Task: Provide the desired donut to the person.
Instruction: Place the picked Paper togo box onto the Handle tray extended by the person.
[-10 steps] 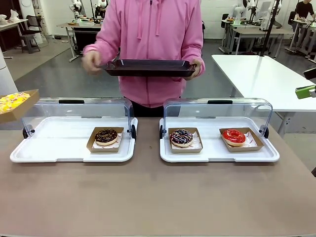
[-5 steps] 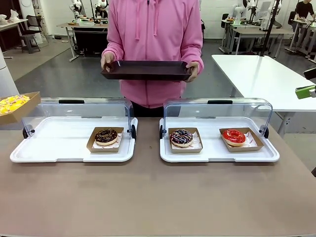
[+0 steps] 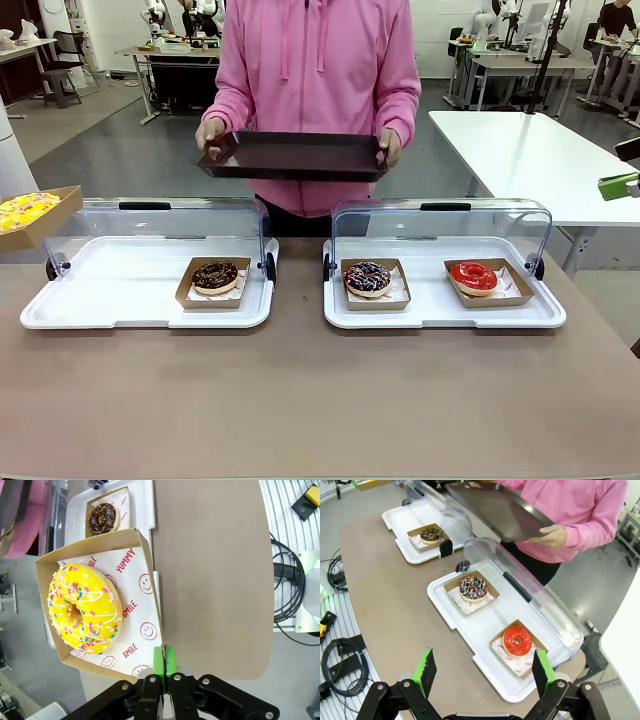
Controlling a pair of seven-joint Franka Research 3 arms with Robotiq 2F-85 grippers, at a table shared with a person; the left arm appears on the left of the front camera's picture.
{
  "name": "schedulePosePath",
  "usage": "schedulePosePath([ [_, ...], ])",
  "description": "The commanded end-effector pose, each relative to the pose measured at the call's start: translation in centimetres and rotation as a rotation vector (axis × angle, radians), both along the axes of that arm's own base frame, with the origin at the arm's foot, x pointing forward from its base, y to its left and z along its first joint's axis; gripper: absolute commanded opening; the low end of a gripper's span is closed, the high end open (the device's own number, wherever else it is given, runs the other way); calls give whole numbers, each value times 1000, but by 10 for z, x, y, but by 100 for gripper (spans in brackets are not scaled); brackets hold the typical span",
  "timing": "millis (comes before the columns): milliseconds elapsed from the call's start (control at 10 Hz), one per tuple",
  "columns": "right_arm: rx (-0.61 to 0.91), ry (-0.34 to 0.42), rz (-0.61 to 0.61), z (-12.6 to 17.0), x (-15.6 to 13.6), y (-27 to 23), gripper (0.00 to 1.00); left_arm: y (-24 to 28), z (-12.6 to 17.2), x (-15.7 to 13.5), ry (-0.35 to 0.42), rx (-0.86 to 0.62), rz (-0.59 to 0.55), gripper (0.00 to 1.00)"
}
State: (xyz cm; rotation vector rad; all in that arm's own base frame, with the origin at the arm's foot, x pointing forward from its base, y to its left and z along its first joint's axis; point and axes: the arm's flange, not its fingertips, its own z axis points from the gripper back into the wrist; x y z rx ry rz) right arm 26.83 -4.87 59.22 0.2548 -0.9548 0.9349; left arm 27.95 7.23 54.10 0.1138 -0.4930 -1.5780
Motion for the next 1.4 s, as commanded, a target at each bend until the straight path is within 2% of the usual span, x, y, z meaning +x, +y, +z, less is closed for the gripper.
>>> schedulePosePath([
  [0,-6,5,8,-1,0,0,100,1,1,2,-12,1,19,0],
  [1300,-6,5,8,-1,0,0,100,0,0,0,0,0,0,1],
])
